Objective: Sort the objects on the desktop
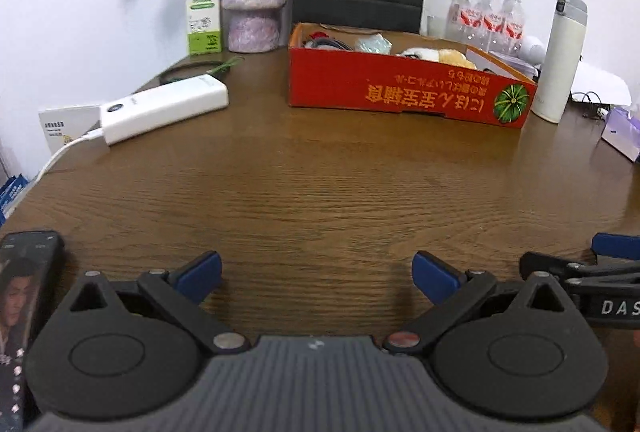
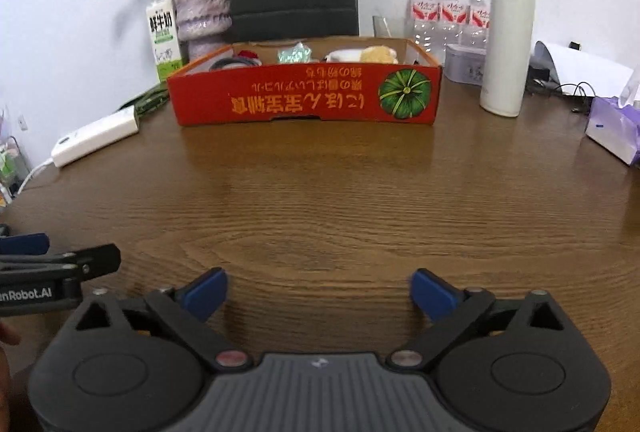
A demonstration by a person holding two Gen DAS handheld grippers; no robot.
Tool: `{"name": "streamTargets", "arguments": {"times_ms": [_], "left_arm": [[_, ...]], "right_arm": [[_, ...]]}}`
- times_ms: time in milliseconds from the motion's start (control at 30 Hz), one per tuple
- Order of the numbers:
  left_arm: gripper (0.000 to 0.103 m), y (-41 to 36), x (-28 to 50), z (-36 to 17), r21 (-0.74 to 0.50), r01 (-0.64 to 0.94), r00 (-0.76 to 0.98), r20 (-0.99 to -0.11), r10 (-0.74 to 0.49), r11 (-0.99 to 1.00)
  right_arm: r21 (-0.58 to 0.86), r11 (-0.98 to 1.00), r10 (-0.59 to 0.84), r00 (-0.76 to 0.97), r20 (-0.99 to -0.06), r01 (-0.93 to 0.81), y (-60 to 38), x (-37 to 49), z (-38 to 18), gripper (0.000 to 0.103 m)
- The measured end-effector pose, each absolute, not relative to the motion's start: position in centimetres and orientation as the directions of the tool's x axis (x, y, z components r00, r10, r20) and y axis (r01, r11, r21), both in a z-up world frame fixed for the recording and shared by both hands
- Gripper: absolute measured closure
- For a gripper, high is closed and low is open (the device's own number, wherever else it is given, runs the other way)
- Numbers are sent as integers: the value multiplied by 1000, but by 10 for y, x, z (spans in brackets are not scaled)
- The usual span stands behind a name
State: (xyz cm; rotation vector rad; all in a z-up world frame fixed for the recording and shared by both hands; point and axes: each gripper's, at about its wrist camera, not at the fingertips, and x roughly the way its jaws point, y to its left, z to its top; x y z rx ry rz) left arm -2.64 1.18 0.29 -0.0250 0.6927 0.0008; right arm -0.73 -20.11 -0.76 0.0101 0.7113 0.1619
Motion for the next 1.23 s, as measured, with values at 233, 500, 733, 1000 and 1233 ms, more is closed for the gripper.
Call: {"name": "streamTargets", "arguments": {"times_ms": [233, 500, 733, 1000, 1233], "left_arm": [[0, -1, -9, -3, 16, 14, 761, -649, 0, 1000], [0, -2, -2, -3, 13, 23, 759, -652, -9, 1000], [0, -2, -2, -3, 14, 23, 758, -652, -9, 1000], [0, -2, -2, -3, 13, 18, 759, -652, -5, 1000], [0, -2, -2, -3, 12, 17, 759, -651, -5, 1000]], "right_arm": [[17, 995, 86, 759, -645, -98, -195, 12, -12, 0], [18, 997, 70, 760, -646, -77, -196, 24, -13, 0], [15, 997, 72, 760, -646, -81, -195, 25, -13, 0], [16, 997, 72, 759, -646, -82, -195, 25, -13, 0], [16, 997, 73, 759, -646, -82, -195, 25, -13, 0]]}}
